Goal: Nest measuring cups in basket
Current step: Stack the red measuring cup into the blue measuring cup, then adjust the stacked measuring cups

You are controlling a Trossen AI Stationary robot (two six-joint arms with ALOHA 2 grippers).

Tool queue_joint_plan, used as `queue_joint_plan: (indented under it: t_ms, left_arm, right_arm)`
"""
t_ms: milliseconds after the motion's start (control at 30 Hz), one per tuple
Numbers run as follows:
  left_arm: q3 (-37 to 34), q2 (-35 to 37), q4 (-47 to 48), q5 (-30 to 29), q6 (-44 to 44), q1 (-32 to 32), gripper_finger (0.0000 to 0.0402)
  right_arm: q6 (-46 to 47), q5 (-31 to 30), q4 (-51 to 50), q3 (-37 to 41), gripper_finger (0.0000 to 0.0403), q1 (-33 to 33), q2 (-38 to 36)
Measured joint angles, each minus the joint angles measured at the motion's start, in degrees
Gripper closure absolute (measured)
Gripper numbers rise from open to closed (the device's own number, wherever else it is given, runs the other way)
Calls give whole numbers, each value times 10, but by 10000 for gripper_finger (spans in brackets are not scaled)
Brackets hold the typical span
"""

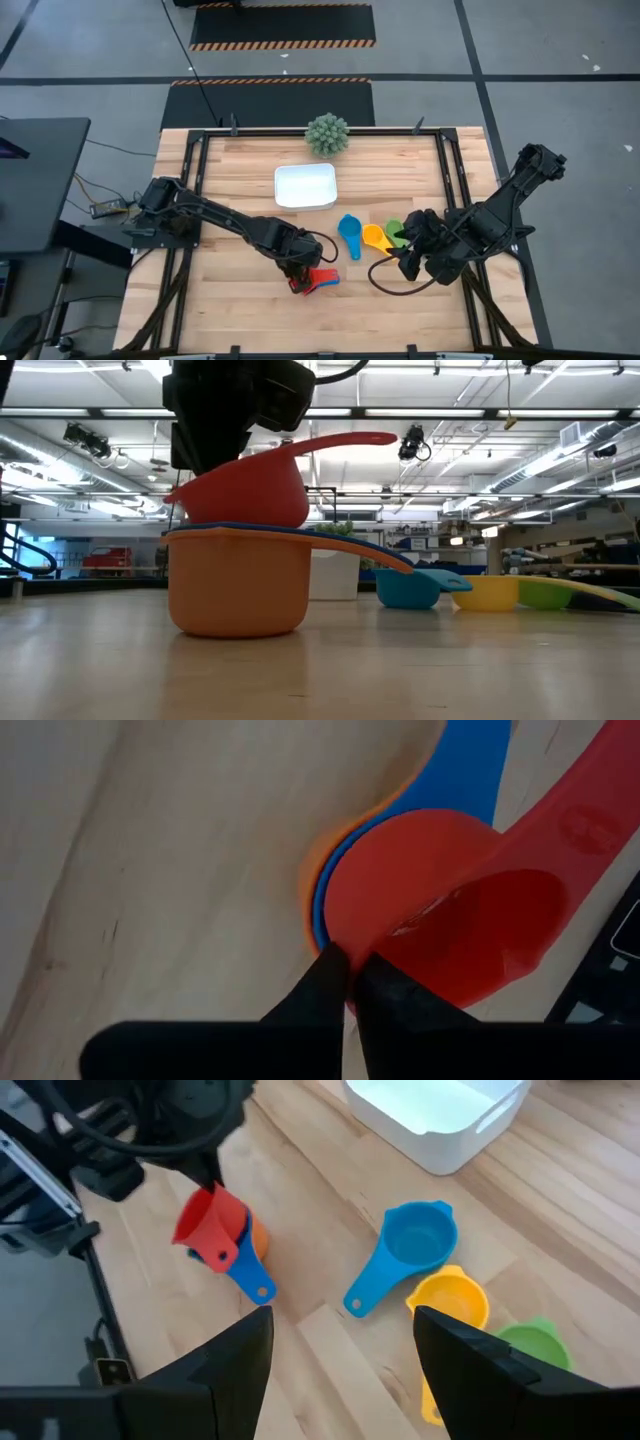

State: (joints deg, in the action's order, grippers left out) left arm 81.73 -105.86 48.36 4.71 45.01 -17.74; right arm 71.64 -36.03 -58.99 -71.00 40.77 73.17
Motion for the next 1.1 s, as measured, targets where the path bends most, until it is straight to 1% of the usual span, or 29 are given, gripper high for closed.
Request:
queue_joint_plan:
  t_ms: [100, 300, 367, 433, 533, 633, 733, 900, 1000, 1100]
  left_arm:
    - [0, 0, -1, 3, -2, 0, 369]
    - [0, 0, 6, 10, 2, 0, 295]
    - [0, 1, 1, 11, 2, 3, 275]
    - [0, 5, -14, 6, -5, 3, 264]
    - [15, 6, -23, -12, -26, 2, 262]
    - [14, 6, -39, -5, -39, -1, 265]
    - [13, 6, -43, -2, -56, -9, 268]
    - [13, 6, -58, -33, -67, -22, 267]
    - [13, 5, -31, -38, -72, -7, 257]
    - [13, 0, -26, -37, -110, 10, 247]
  right_arm:
    - [-7, -1, 7, 0, 155, 0, 0]
    - [-12, -5, 7, 0, 155, 0, 0]
    - [-16, -5, 7, 0, 155, 0, 0]
    - [-25, -5, 7, 0, 155, 0, 0]
    - [-58, -3, 8, 0, 155, 0, 0]
    - [-71, 1, 19, 0, 155, 0, 0]
    - [-87, 25, 27, 0, 155, -1, 5]
    - [-118, 69, 34, 0, 155, 0, 42]
    - [-125, 99, 52, 0, 155, 0, 66]
    - [-135, 115, 84, 0, 155, 0, 83]
